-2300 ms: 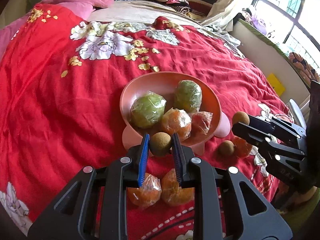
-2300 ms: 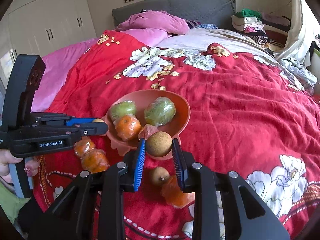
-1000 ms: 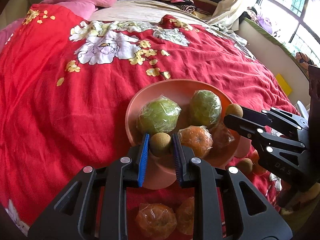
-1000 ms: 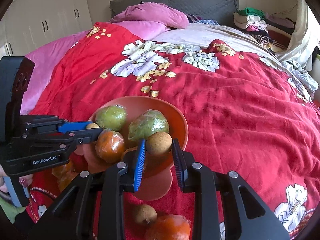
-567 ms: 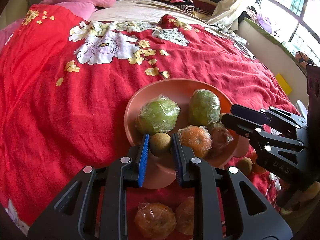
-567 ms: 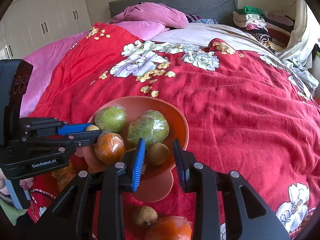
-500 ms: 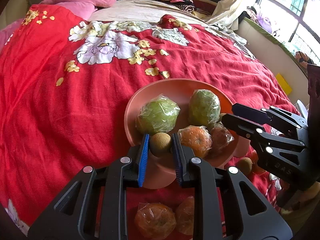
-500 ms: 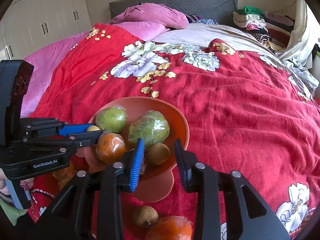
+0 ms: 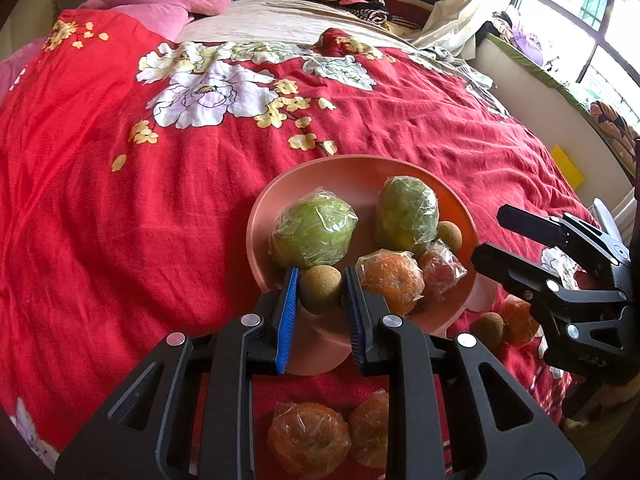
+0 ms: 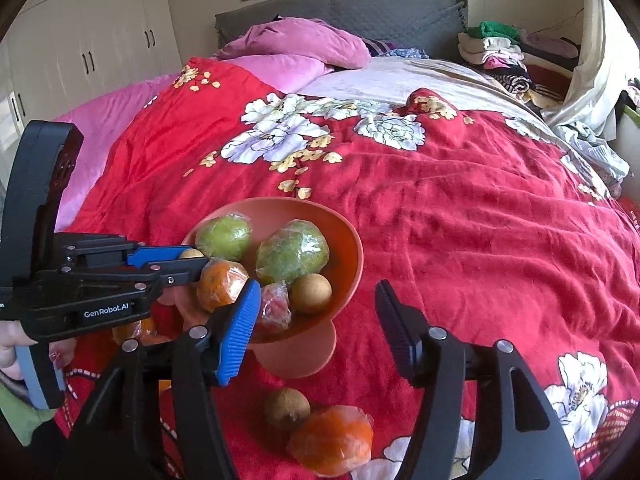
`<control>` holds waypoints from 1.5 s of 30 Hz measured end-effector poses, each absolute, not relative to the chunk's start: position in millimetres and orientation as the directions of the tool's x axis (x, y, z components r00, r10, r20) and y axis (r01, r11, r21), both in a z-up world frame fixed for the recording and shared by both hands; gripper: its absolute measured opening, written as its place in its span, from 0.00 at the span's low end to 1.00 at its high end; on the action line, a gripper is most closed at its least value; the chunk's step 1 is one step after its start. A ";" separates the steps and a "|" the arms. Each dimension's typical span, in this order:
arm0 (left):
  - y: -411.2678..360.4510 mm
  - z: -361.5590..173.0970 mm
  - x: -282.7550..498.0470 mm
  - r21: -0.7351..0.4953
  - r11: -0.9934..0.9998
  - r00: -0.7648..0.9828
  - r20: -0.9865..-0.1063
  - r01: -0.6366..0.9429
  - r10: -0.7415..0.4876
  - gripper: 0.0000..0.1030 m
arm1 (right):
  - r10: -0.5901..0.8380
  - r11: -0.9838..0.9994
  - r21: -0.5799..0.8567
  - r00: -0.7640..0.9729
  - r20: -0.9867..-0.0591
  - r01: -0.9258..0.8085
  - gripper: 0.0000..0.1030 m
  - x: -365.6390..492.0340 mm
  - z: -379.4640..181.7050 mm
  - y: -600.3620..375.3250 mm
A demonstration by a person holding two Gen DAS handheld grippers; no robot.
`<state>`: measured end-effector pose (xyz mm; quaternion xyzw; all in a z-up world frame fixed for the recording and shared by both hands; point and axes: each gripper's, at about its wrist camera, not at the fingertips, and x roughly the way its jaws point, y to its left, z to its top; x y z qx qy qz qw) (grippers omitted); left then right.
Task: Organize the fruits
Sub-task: 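Open the right tool dropping its brown fruit while the left tool releases its brown fruit into the bowl, then withdraw both open tools from the bowl toward the wrapped oranges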
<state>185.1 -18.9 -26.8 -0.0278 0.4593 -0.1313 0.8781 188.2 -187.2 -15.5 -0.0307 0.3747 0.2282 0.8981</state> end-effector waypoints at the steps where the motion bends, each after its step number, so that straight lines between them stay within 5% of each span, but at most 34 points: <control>1: -18.9 -26.9 185.3 -0.169 0.964 0.544 -0.799 0.205 -0.256 0.15 | 0.386 0.895 0.115 0.616 -0.687 -0.432 0.63 187.4 -15.6 -187.8; 19: -20.6 -24.0 180.2 -0.167 0.964 0.546 -0.798 0.207 -0.255 0.21 | 0.388 0.899 0.132 0.616 -0.686 -0.418 0.73 179.4 -14.7 -194.0; 45: -8.3 3.6 149.3 -0.165 0.972 0.608 -0.759 0.165 -0.232 0.73 | 0.366 0.920 0.149 0.665 -0.651 -0.361 0.86 167.5 -2.6 -214.5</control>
